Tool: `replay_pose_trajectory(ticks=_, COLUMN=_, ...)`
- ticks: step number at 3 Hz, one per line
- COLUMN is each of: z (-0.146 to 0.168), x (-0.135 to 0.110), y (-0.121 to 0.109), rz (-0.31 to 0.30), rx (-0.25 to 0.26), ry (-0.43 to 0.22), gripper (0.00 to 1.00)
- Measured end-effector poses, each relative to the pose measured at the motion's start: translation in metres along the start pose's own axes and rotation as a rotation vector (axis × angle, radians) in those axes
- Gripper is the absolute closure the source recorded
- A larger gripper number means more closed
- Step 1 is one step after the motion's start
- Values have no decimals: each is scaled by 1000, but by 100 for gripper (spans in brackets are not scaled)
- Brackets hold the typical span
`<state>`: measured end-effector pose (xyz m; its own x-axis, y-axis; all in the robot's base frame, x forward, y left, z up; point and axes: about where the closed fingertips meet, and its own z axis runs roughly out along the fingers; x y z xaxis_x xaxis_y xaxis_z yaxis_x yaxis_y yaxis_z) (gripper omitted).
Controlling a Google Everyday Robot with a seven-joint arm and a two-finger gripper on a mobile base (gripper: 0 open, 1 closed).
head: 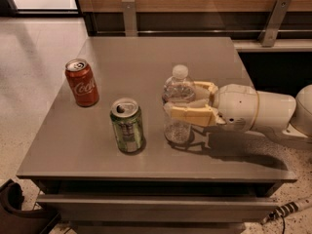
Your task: Move water bottle near green can
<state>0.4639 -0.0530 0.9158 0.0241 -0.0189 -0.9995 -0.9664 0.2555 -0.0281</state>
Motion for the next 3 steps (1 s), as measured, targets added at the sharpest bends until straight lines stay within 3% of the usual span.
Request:
replay_pose_trajectory(ticks=2, z=2, x=-1, y=1, rz=-1, rx=-4, ry=0, gripper=51)
replay_pose_trajectory(ticks=3, z=5, x=-2, y=3, rz=-3, rx=-10, ry=1, gripper=20)
